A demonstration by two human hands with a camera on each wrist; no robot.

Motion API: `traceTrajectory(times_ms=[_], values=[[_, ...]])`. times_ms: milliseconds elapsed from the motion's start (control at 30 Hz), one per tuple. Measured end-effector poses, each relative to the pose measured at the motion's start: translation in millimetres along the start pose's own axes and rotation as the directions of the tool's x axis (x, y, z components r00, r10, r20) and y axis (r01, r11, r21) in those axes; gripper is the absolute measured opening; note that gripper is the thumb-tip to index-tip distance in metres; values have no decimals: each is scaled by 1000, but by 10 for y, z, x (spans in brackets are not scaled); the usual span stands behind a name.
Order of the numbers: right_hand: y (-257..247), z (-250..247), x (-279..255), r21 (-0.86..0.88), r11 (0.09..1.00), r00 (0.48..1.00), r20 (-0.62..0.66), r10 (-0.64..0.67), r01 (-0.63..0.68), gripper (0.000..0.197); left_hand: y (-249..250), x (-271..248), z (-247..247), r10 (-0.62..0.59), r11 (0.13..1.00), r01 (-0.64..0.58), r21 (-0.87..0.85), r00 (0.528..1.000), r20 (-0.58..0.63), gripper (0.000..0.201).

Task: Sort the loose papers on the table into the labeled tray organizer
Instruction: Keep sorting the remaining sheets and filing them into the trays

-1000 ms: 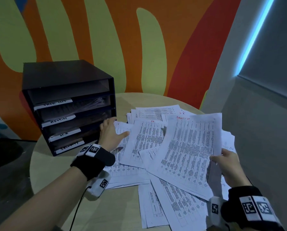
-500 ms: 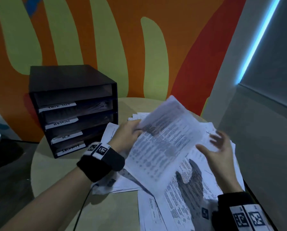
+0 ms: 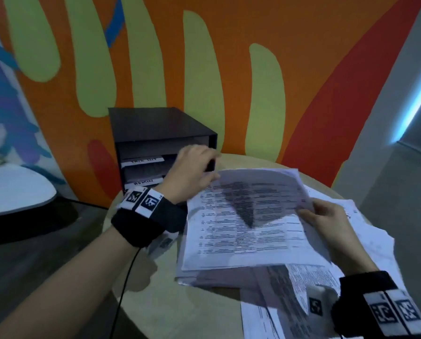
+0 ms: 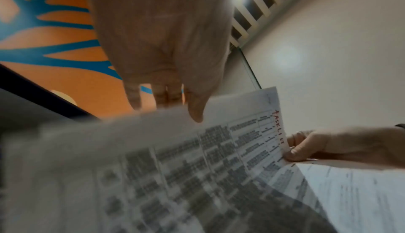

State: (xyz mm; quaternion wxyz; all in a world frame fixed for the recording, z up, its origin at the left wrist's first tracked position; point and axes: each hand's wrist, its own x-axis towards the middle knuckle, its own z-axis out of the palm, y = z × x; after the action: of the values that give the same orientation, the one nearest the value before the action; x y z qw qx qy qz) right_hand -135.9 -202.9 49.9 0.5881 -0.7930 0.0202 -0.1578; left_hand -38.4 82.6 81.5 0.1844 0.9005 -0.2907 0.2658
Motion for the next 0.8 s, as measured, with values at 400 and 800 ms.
traceTrajectory(times_ms=[400, 800], values=[[-155, 815, 296, 428, 841, 915, -74, 397, -331, 8, -888, -270, -861, -536, 844, 536, -13, 844, 8, 57], [-655, 2527, 479, 475, 794, 915, 63, 399, -379, 32, -1043, -390, -634, -423, 904, 388, -177, 871, -251, 44]])
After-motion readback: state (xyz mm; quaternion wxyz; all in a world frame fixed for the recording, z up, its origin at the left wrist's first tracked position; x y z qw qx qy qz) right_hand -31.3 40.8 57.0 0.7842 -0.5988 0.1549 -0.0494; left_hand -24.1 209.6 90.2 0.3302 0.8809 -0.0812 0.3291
